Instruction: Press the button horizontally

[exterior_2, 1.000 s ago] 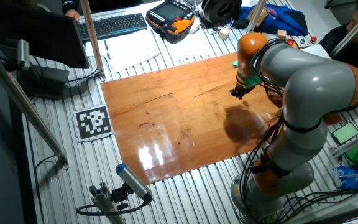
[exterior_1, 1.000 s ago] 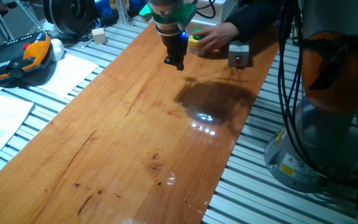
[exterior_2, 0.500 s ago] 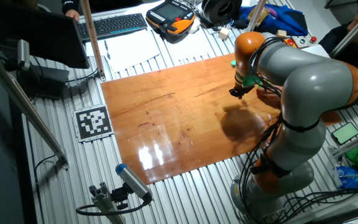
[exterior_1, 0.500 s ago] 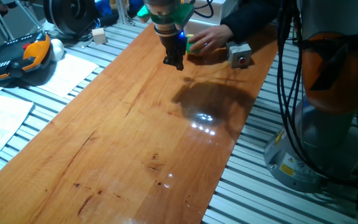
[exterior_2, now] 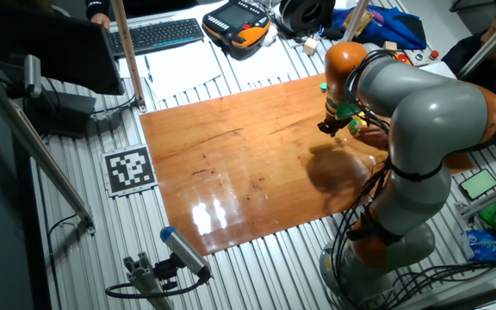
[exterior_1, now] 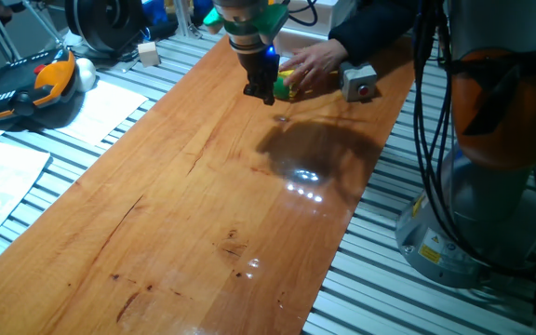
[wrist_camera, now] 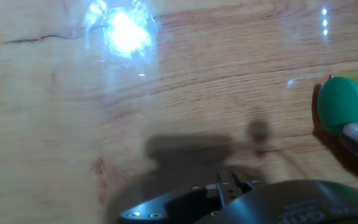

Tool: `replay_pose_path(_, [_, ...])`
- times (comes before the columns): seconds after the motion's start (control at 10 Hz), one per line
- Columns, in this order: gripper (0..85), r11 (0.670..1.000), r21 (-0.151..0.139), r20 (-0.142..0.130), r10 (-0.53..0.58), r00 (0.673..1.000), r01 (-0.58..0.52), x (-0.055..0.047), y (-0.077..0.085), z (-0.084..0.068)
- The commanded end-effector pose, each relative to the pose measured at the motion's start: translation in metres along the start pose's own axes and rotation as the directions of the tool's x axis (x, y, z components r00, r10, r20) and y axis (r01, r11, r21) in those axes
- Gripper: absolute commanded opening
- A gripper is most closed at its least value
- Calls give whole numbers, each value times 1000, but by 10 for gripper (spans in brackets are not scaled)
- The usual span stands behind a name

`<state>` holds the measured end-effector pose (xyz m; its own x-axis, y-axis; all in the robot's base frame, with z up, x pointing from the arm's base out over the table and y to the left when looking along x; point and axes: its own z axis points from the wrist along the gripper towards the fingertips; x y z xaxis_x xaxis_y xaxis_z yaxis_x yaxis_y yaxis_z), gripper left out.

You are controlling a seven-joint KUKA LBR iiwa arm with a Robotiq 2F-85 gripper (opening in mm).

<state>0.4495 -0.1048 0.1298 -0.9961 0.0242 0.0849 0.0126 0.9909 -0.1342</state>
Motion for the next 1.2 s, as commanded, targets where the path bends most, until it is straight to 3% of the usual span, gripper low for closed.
replay_pose_path(0.0, [0,1000,-6,2,-1,1000,1,0,0,0])
replay_pose_path(0.4, [0,1000,23,-11,6,1000,-6,0,0,0])
replay_pose_path(0.8, [0,1000,-30,-6,-4,1000,3,-1,0,0])
replay_pose_path(1.1, [0,999,-33,-7,-13,1000,13,-1,0,0])
